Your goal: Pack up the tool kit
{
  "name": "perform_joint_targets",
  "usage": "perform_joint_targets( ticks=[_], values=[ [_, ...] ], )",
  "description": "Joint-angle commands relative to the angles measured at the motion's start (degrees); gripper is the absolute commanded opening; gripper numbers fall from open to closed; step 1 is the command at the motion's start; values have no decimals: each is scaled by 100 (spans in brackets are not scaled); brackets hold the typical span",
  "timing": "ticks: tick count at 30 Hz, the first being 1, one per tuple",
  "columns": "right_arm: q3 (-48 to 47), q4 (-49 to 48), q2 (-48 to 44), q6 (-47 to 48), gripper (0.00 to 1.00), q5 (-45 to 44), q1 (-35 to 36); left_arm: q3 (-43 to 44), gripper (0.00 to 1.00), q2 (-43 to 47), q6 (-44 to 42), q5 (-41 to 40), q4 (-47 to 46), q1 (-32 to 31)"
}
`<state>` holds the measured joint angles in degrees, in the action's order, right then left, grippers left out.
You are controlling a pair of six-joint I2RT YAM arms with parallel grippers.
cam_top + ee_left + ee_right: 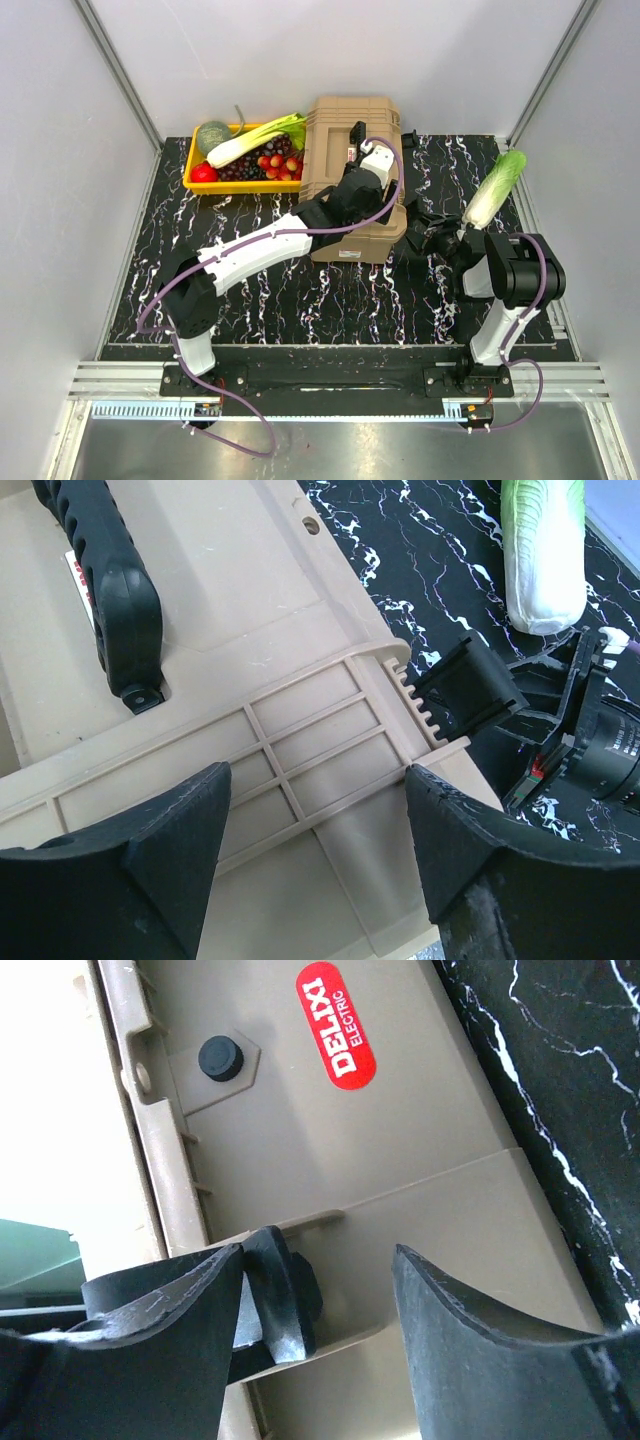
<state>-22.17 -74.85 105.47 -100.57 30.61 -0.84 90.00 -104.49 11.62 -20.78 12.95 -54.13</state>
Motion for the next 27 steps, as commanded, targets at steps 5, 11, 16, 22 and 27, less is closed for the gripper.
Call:
perform_joint_targets(
  ticks=[5,11,16,22,27],
  values=[
    [-24,-901,-738,-16,66,-73,348,-606,73,-924,-292,504,2994,-27],
    [-199,574,-1476,713,66,-143,471,-606,72,-916,-283,531,2994,-19],
    [-331,1200,-1819,1048,66,-187,488,-606,72,-933,-274,557,2994,-19],
    [-568,1639,-1977,1382,69,-178,594,-588,72,-924,-274,592,3003,-19],
    [-718,2009,-2188,1752,74,-257,734,-588,72,-916,-274,601,3012,-28]
  ],
)
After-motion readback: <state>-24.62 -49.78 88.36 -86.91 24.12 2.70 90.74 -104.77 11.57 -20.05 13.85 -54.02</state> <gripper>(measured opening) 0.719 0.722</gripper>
